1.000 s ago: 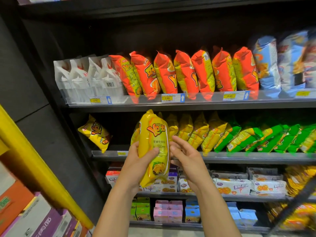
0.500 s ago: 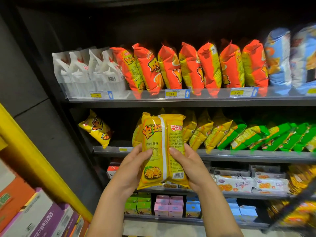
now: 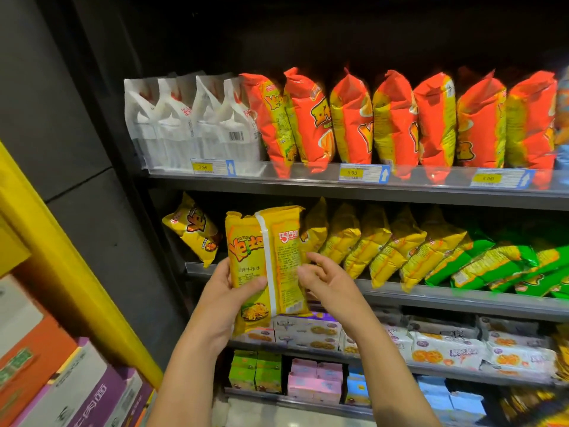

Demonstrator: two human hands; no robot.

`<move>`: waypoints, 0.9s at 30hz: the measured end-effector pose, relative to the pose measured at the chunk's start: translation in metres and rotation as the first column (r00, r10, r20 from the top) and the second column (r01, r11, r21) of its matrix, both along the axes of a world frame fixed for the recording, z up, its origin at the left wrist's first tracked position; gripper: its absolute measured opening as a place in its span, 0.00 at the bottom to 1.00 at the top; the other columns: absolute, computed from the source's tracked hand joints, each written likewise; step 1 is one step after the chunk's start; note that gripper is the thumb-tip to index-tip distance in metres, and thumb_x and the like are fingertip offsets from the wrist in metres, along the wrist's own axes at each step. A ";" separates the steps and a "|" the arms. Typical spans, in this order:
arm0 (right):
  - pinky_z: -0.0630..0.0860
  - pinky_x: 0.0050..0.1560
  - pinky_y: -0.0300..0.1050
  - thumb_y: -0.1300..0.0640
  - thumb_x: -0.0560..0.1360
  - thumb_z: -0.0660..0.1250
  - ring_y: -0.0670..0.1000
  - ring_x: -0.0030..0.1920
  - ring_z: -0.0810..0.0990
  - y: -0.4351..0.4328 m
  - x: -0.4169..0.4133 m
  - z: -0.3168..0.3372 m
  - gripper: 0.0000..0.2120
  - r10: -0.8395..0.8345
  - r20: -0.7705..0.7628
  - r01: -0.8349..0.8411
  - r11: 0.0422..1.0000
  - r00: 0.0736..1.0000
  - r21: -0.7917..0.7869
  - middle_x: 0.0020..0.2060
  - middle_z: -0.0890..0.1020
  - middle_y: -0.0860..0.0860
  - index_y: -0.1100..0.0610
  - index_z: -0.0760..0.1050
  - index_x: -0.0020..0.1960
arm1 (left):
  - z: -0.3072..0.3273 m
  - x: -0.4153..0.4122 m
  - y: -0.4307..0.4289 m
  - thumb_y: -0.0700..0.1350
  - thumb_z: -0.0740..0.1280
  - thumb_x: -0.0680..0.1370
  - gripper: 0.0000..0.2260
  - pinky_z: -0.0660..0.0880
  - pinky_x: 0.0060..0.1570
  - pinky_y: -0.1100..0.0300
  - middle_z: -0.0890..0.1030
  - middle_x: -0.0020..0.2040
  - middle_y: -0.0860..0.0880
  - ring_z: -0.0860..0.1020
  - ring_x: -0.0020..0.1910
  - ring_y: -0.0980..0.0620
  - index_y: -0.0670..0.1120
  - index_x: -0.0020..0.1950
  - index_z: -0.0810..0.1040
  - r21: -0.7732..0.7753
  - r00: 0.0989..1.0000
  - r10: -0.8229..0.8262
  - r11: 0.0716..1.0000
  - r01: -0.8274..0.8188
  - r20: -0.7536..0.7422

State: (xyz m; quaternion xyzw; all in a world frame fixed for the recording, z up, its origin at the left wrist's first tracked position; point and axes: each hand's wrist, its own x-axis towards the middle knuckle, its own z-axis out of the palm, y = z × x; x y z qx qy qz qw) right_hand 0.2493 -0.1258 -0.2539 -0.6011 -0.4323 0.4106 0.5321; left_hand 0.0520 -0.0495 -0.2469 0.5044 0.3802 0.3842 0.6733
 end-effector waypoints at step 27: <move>0.76 0.54 0.54 0.60 0.79 0.69 0.60 0.59 0.81 0.179 0.023 -0.032 0.31 0.073 0.987 0.143 0.988 -0.146 -0.052 0.61 0.80 0.55 0.51 0.63 0.79 | -0.099 0.057 0.218 0.50 0.79 0.75 0.31 0.75 0.65 0.41 0.81 0.66 0.48 0.76 0.68 0.42 0.54 0.76 0.72 0.213 0.741 0.621 0.784 -0.583 -0.255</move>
